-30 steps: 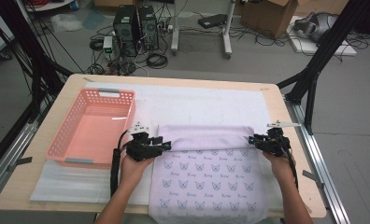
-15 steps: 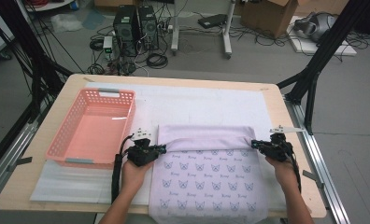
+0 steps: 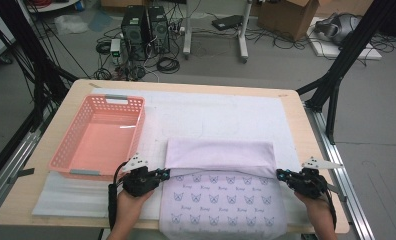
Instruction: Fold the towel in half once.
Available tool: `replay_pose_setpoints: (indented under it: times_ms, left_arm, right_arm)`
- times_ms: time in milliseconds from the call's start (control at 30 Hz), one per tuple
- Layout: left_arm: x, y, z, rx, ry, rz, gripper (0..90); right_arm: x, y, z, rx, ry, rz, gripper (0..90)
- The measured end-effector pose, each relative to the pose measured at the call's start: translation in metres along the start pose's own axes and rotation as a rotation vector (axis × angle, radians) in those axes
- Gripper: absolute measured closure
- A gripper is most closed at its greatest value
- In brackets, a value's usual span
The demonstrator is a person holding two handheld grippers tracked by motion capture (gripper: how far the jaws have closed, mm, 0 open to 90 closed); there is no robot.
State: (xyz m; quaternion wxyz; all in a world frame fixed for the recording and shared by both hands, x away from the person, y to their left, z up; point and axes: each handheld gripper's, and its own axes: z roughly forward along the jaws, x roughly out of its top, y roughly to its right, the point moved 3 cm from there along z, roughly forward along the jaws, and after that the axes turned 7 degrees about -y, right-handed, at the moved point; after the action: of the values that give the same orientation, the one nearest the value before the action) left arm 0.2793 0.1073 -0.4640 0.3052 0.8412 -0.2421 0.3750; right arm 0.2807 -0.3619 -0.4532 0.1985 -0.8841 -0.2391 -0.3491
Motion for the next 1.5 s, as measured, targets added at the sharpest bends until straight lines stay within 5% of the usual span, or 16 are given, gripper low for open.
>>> replay_pose_setpoints:
  times_ms: [167, 467, 1067, 1167, 1267, 1367, 1500]
  left_arm:
    - [-0.005, 0.011, -0.013, -0.027, 0.029, 0.009, 86.8]
    - [-0.019, 0.026, -0.029, -0.048, 0.025, 0.035, 86.2]
    - [-0.049, 0.053, -0.06, -0.11, 0.006, 0.056, 85.3]
    - [-0.048, 0.047, -0.055, -0.076, 0.013, 0.037, 61.2]
    - [-0.038, 0.04, -0.05, -0.053, 0.051, 0.028, 47.9]
    - [-0.026, 0.032, -0.045, -0.06, 0.094, 0.014, 43.5]
    - [-0.009, 0.022, -0.033, -0.035, 0.092, 0.022, 43.5]
  right_arm:
    - [-0.011, -0.01, -0.014, 0.01, 0.009, -0.01, 87.0]
    - [-0.028, -0.025, -0.038, 0.024, 0.044, -0.007, 86.9]
    - [-0.063, -0.06, -0.069, 0.035, 0.032, -0.051, 86.7]
    - [-0.063, -0.058, -0.065, 0.023, 0.026, -0.012, 66.9]
    - [-0.053, -0.052, -0.065, 0.013, 0.08, 0.015, 62.3]
    - [-0.042, -0.044, -0.06, -0.009, 0.095, 0.011, 61.6]
    - [-0.03, -0.031, -0.043, -0.031, 0.069, 0.015, 62.8]
